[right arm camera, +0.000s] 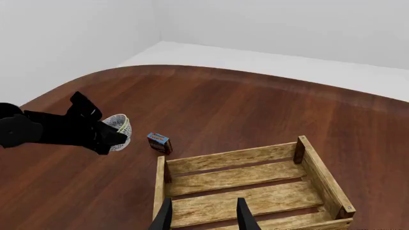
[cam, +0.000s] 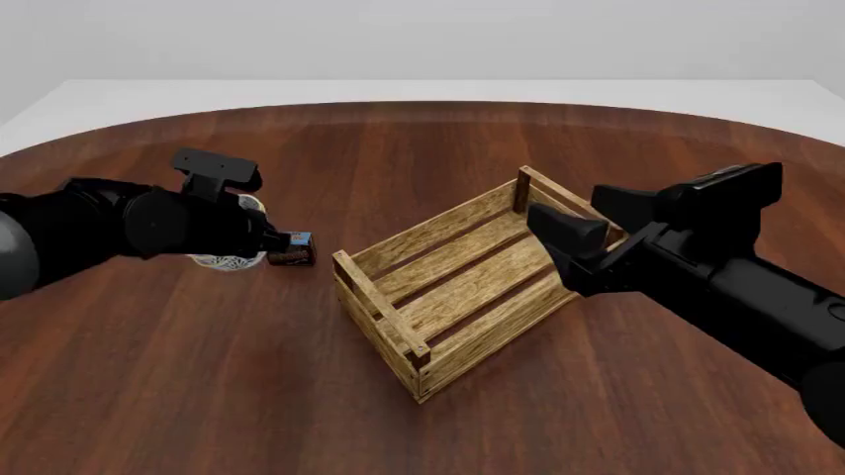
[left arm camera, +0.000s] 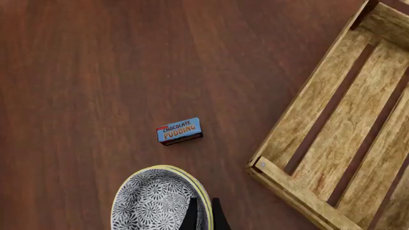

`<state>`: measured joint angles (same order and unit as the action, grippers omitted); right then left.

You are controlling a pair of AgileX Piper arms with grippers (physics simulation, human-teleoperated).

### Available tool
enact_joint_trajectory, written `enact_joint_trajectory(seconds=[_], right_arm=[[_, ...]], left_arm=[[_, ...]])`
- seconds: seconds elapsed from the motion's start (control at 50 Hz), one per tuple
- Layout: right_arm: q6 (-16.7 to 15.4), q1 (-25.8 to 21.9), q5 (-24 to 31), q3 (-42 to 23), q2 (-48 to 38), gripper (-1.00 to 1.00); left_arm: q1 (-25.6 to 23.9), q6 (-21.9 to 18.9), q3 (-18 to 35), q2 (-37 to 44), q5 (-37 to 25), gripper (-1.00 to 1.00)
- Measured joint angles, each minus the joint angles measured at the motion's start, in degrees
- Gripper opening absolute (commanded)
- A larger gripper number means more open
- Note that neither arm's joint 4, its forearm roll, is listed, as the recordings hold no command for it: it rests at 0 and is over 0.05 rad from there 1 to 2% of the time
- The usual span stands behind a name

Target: Stack the right bowl on the left bowl and place them in the tray.

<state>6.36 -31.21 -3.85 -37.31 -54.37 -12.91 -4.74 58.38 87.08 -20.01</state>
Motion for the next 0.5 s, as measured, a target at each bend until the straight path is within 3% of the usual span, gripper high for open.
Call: enact_joint_trajectory(seconds=[0.5], right_arm=[[-0.9, 2.8, 4.0, -1.4, 3.0, 1.0]], left_arm=[[-4.2, -4.8, 11.9, 2.3, -6.7, -1.0]])
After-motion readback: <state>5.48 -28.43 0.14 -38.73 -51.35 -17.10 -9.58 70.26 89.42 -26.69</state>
